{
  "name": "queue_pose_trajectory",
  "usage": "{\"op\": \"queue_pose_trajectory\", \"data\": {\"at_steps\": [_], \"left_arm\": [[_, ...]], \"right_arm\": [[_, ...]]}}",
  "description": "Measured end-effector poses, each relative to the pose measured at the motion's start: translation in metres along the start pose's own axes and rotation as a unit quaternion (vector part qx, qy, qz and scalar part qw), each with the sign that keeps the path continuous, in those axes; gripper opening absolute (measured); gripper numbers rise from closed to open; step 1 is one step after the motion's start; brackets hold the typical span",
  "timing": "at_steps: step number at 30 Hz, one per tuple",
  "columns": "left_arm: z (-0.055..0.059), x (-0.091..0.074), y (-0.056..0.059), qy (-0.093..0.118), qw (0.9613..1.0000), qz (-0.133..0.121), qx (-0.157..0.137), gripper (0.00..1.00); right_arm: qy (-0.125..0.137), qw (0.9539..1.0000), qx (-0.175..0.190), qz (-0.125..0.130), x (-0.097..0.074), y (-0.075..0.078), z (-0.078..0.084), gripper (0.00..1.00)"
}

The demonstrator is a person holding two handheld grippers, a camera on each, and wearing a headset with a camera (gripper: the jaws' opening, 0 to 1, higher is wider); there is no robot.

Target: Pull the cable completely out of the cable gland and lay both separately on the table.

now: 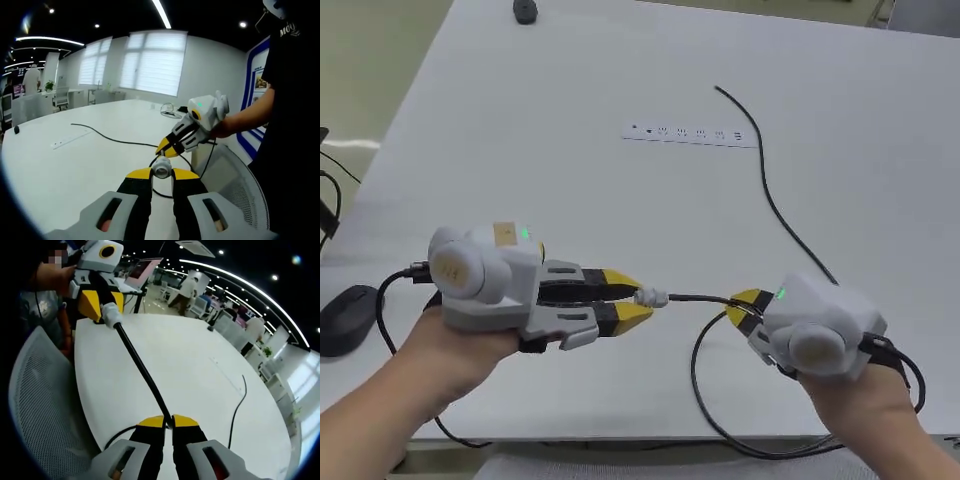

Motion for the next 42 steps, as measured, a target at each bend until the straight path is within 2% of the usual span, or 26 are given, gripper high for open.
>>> {"op": "queue_pose_trajectory", "data": {"at_steps": [4, 6, 8, 13, 17, 22, 30, 33, 38, 42], "left_arm": [[0.001, 0.000, 0.000, -0.001, 1.0000, -0.001, 0.001, 0.15], [0.001, 0.000, -0.001, -0.001, 1.0000, -0.002, 0.000, 0.15], [0.001, 0.001, -0.001, -0.002, 1.0000, -0.003, 0.002, 0.15], [0.002, 0.003, -0.002, -0.003, 1.0000, -0.004, 0.002, 0.15], [0.003, 0.004, -0.003, -0.006, 1.0000, -0.004, 0.000, 0.15], [0.004, 0.005, -0.008, 0.001, 0.9999, -0.012, -0.001, 0.15], [0.014, -0.001, -0.014, 0.005, 0.9996, -0.025, -0.011, 0.15], [0.022, -0.003, -0.018, 0.001, 0.9994, -0.032, -0.012, 0.15], [0.033, -0.010, -0.022, -0.009, 0.9992, -0.038, -0.005, 0.15], [0.042, -0.016, -0.028, -0.014, 0.9989, -0.045, -0.007, 0.15]], "right_arm": [[0.000, 1.0000, -0.002, 0.003, -0.002, 0.002, 0.003, 0.00], [-0.002, 0.9999, 0.012, 0.005, -0.001, 0.005, 0.009, 0.00], [-0.002, 0.9999, 0.012, 0.006, -0.001, 0.007, 0.010, 0.00], [0.012, 0.9996, 0.026, 0.008, -0.003, 0.011, 0.002, 0.00], [0.022, 0.9992, 0.032, 0.007, -0.001, 0.013, -0.008, 0.00], [0.037, 0.9984, 0.043, 0.002, 0.001, 0.018, -0.023, 0.00], [0.054, 0.9960, 0.069, -0.018, 0.011, 0.033, -0.055, 0.00], [0.060, 0.9964, 0.055, -0.023, 0.018, 0.040, -0.072, 0.00], [0.058, 0.9970, 0.041, -0.031, 0.035, 0.052, -0.088, 0.00], [0.063, 0.9949, 0.062, -0.049, 0.052, 0.061, -0.101, 0.00]]}}
Point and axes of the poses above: the centre of the closed fingertips' face, and the gripper's own axes: x roughly forward along the fingers, y roughly to its right, z roughly out of its underside, the point moved 4 cm from there along -x, roughly backward along the fingers, and after that the axes turned 14 degrees about -x, right-handed, at the moved point
